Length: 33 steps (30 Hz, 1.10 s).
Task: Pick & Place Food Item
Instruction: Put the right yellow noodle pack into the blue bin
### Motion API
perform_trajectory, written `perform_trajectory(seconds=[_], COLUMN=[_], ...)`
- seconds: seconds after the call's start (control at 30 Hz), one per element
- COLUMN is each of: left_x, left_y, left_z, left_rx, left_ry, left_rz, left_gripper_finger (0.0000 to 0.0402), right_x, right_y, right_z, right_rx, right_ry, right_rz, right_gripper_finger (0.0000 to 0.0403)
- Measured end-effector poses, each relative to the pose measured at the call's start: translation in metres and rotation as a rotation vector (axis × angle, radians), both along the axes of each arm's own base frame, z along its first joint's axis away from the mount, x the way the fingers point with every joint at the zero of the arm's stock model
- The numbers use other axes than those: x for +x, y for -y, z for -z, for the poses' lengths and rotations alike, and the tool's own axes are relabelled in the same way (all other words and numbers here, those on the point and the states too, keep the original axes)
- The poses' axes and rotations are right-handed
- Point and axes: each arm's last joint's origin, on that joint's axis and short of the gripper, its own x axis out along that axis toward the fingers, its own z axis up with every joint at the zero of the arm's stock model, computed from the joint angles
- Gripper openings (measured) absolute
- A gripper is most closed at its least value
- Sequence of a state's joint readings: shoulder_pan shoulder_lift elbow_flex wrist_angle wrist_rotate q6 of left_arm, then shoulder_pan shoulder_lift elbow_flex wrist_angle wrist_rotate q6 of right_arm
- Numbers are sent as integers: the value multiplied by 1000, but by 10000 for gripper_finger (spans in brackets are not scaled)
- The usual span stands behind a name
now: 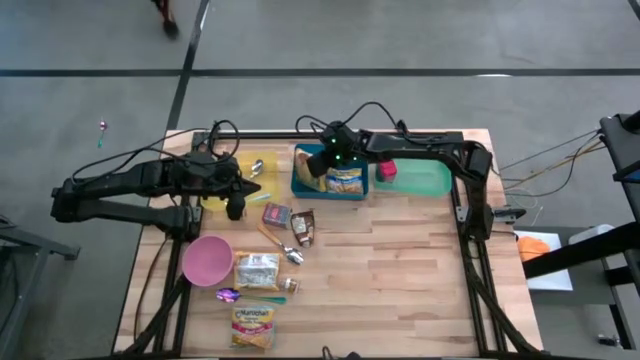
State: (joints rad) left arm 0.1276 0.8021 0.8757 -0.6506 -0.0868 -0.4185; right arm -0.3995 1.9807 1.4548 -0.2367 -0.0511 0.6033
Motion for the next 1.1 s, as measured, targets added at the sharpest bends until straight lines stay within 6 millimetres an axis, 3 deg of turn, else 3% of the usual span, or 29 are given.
perform_trajectory(seconds=[0.23,0.7,0.83,1.1], left_x=[0,0,0,1], left_y=[0,0,0,0], left_z=[1,0,0,13], left_rx=[-5,-7,-7,-35], left_ry=[-6,-4,-4,-37], left_rz=[-2,-4,-4,-20], left_gripper_finger=[17,17,17,17], right_x=[-3,-14,-13,-14], right_y=[0,1,0,1], right_z=[8,-6,-4,-4], right_rx=[-50,-150,-126,-118], right_ry=[-98,-210,-203,-202], right_rz=[34,-27,-98,-84], right_gripper_finger=[8,16,61,189])
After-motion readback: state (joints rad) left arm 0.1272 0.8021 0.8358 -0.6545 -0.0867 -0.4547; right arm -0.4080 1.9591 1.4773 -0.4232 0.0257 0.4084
